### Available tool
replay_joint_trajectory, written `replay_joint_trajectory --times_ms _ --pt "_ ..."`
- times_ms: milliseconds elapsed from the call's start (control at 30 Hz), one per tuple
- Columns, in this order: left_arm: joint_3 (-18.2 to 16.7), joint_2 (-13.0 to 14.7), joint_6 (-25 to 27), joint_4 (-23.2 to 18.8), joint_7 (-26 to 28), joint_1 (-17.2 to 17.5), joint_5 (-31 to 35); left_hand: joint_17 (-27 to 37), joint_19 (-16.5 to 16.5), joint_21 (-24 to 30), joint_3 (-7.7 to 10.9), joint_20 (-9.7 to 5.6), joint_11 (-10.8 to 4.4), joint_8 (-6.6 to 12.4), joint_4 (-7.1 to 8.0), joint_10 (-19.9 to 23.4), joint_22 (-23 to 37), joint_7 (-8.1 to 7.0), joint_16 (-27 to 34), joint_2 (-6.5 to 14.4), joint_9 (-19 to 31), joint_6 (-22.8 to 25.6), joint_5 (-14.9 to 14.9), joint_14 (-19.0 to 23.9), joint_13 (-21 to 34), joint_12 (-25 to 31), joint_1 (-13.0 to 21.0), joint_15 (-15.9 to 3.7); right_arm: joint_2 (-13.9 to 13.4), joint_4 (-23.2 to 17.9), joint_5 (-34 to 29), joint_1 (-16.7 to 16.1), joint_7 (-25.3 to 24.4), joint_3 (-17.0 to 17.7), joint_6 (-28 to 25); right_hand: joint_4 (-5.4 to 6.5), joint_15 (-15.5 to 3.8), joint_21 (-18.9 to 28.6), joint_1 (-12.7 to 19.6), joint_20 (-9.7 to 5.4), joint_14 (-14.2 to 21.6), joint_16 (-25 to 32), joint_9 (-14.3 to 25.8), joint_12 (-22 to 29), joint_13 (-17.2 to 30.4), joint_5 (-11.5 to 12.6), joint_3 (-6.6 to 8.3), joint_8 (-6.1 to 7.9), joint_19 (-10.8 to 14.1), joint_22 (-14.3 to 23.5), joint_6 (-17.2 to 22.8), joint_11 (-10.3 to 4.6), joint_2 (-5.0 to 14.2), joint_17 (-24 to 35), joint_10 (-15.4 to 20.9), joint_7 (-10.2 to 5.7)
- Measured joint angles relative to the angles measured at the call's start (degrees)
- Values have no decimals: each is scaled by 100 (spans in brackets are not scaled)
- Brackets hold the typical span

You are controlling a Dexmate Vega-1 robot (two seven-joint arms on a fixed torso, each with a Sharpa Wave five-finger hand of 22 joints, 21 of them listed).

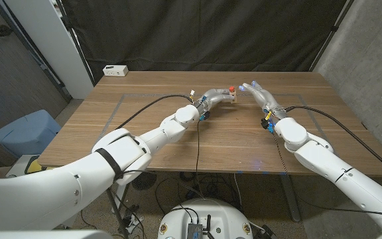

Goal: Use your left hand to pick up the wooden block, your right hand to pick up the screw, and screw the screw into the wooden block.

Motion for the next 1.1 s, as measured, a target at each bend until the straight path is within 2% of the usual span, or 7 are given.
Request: replay_joint_trajectory --times_ms 500,1100 --pt "38 247 411 -624 29 125 139 15 0 0 -11 0 31 19 -11 30 0 0 0 -24 -4 1 22 0 -1 0 24 0 45 438 65 307 218 -16 113 0 0 0 -33 0 0 0 13 0 0 -25 0 -79 0 0 -58 1 -34 0 0 14" --pt "48 381 648 -988 48 214 209 15 31 0 -10 32 3 5 -9 58 0 10 0 -24 1 13 20 -1 0 -3 24 0 187 857 120 590 494 -196 279 25 0 0 -153 22 0 0 12 -45 0 -46 -24 -183 -23 0 -187 1 -32 13 0 -42"
